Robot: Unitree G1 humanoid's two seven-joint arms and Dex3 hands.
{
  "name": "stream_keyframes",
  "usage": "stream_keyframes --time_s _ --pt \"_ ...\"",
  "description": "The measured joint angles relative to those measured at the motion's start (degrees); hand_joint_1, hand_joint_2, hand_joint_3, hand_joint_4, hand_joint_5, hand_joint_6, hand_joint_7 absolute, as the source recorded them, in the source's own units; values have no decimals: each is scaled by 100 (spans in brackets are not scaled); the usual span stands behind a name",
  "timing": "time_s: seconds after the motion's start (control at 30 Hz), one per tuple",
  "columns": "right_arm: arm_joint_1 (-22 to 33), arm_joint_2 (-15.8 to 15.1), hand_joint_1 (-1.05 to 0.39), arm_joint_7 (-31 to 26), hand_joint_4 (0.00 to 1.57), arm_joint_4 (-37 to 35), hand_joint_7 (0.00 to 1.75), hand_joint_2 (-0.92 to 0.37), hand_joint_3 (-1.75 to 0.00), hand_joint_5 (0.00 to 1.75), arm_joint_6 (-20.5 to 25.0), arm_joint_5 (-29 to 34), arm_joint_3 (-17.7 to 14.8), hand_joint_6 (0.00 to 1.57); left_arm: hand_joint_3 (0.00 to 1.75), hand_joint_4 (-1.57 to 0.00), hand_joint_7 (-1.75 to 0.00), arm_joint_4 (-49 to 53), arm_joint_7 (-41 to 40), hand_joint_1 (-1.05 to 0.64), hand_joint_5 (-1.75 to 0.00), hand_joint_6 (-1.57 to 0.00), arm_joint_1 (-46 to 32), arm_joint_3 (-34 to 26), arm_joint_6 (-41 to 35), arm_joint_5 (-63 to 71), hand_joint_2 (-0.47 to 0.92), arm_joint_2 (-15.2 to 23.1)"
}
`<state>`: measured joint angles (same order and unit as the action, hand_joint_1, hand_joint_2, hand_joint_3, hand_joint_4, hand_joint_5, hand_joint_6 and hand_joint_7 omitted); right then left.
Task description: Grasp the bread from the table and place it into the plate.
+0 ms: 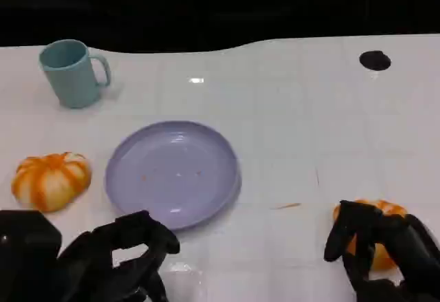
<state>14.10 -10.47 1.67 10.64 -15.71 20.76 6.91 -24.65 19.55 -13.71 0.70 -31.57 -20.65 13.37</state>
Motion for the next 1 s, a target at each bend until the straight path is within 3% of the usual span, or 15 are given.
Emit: stream_keyframes --time_s 0.8,0.9,1.0 --pt "86 -64 8 40 91 46 146 -31 -144 175 -41 -102 -44 77 67 -69 -141 -88 -2 -36 -175 -63 -56 11 4 1 84 -4" --pt "87 -63 8 41 89 76 140 -31 -141 175 -4 -102 -57 77 66 -69 -141 -92 -2 -36 -175 -63 -60 11 3 1 85 -4" --pt "90 -65 7 42 86 148 116 -29 -135 173 44 -72 -98 84 66 -69 -141 -92 -2 -36 -175 -63 -63 12 3 1 85 -4"
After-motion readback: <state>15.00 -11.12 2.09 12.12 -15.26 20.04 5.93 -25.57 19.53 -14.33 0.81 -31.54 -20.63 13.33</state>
